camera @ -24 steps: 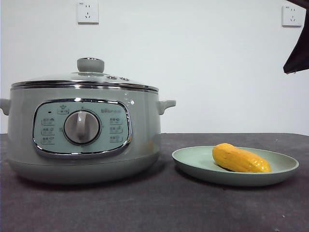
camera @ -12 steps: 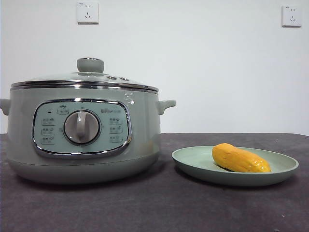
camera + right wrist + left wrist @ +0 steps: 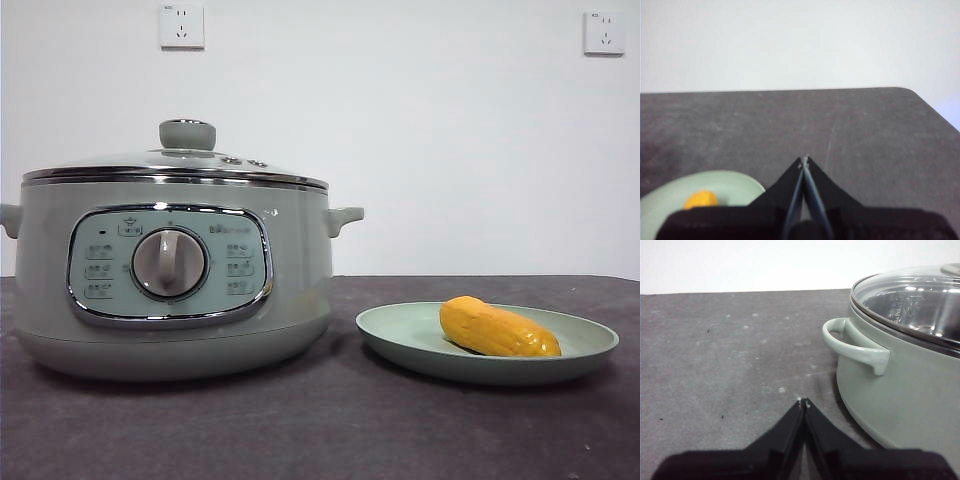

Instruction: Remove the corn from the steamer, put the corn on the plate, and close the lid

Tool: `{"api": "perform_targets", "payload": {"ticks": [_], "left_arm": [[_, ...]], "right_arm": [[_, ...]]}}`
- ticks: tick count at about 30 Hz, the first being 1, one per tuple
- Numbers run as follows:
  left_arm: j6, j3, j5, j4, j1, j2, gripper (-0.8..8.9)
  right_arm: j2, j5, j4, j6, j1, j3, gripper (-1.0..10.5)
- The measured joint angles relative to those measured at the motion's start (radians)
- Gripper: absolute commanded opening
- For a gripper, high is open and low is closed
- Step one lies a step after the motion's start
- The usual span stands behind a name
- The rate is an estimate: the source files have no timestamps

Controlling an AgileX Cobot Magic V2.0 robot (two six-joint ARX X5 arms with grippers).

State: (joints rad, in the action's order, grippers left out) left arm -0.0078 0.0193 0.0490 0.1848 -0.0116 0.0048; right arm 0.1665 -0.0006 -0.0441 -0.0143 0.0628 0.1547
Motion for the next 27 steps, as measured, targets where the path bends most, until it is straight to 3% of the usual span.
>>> {"api": "perform_targets", "payload": {"ticks": [8, 14, 27], "left_arm": [[0.000, 0.000, 0.000, 0.000, 0.000, 0.000, -0.03], [0.000, 0.000, 0.000, 0.000, 0.000, 0.000, -0.03], [0.000, 0.000, 0.000, 0.000, 0.000, 0.000, -0.03]], "right_arm": [[-0.121, 0.000, -0.013, -0.005, -0.010, -0.138, 0.0], [-0.163, 0.003, -0.129, -0.006, -0.010, -0.140, 0.0], [-0.140, -0.006, -0.129, 0.034, -0.010, -0.140, 0.0]]}}
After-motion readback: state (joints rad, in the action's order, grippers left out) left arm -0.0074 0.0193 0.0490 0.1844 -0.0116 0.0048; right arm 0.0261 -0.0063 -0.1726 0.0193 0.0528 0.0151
